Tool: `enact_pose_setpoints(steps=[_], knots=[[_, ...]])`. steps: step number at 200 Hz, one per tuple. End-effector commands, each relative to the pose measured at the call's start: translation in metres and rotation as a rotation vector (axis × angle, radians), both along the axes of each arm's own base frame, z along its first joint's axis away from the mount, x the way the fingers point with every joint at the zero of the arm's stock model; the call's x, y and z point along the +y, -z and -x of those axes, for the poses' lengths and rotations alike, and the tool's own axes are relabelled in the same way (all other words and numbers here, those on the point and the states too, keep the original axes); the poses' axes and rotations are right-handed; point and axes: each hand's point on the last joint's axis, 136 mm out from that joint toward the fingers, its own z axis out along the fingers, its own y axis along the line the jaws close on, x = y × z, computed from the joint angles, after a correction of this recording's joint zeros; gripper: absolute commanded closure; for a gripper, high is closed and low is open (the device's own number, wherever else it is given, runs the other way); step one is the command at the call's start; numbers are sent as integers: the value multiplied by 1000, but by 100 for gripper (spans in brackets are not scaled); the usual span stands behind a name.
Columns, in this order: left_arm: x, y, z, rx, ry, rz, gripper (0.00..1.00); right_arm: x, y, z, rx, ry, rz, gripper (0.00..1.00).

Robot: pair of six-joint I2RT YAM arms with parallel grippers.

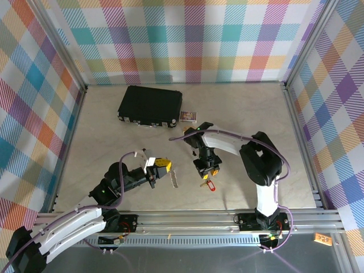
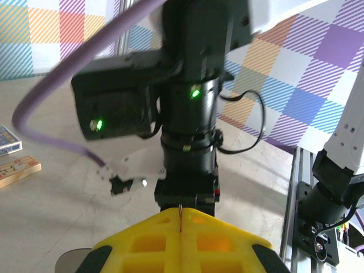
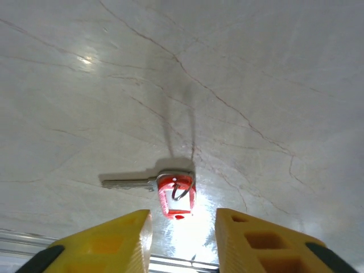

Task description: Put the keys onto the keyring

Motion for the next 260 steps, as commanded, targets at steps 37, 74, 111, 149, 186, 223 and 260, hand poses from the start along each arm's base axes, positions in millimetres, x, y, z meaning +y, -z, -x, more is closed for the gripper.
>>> enact_pose_setpoints(steps=[37, 74, 111, 149, 186, 223, 260], knots=[[-5, -13, 1, -40, 34, 54, 100, 4, -1, 16, -104, 195, -85, 62], [-5, -13, 1, -37, 32, 61, 100, 7, 9, 12, -147, 219, -73, 65], [-4, -14, 1, -38, 30, 64, 100, 5, 19, 6, -173, 231, -43, 70], [-4, -14, 1, -42, 29, 65, 100, -4, 24, 7, -191, 220, 21, 73], [-5, -14, 1, -42, 33, 66, 100, -6, 27, 10, -188, 222, 36, 74], [-4, -15, 1, -47, 28, 63, 100, -6, 32, 13, -175, 228, 36, 77], [-3, -14, 1, -47, 28, 64, 100, -7, 31, 12, -182, 220, 40, 80]])
